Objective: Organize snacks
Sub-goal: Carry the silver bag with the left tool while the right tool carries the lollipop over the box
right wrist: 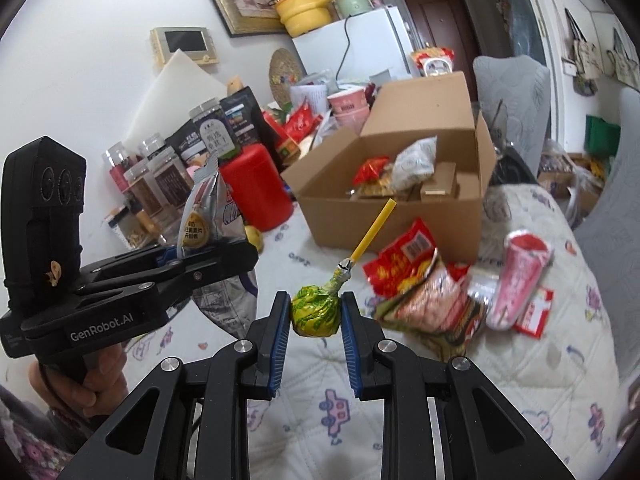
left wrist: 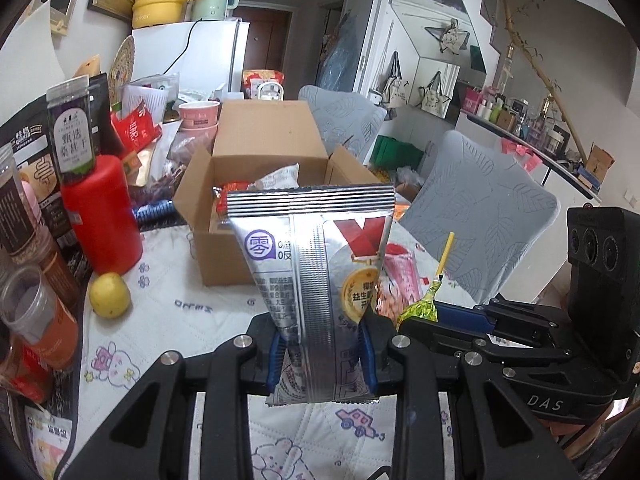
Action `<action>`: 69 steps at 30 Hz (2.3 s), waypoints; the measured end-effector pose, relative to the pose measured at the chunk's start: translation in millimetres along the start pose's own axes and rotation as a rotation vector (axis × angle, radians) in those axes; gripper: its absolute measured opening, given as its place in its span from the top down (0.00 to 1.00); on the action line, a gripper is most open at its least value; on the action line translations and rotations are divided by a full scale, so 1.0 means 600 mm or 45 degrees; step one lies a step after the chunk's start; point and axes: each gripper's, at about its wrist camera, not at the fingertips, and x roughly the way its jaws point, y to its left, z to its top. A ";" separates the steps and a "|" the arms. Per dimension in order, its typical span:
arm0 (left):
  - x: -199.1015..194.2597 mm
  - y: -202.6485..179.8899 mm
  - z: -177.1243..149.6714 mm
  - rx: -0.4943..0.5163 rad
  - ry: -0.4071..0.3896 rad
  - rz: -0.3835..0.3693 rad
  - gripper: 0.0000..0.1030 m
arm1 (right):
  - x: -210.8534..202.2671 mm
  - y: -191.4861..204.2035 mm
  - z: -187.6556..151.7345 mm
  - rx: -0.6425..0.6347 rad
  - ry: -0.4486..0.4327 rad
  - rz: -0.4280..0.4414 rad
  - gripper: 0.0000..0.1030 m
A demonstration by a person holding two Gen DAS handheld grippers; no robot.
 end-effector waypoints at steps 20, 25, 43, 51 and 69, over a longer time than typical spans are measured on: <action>0.043 0.034 0.128 0.032 -0.113 -0.009 0.71 | 0.041 -0.015 0.138 -0.087 -0.093 0.013 0.76; 0.067 0.044 0.160 0.034 -0.132 -0.004 0.71 | 0.060 -0.031 0.172 -0.093 -0.105 0.000 0.76; 0.200 0.093 0.244 0.036 -0.121 0.076 0.71 | 0.162 -0.102 0.275 -0.124 -0.102 -0.105 0.76; 0.264 0.120 0.259 0.040 -0.073 0.156 0.71 | 0.220 -0.129 0.304 -0.138 -0.049 -0.162 0.76; 0.376 0.155 0.246 0.017 0.140 0.233 0.71 | 0.318 -0.165 0.305 -0.122 0.186 -0.276 0.76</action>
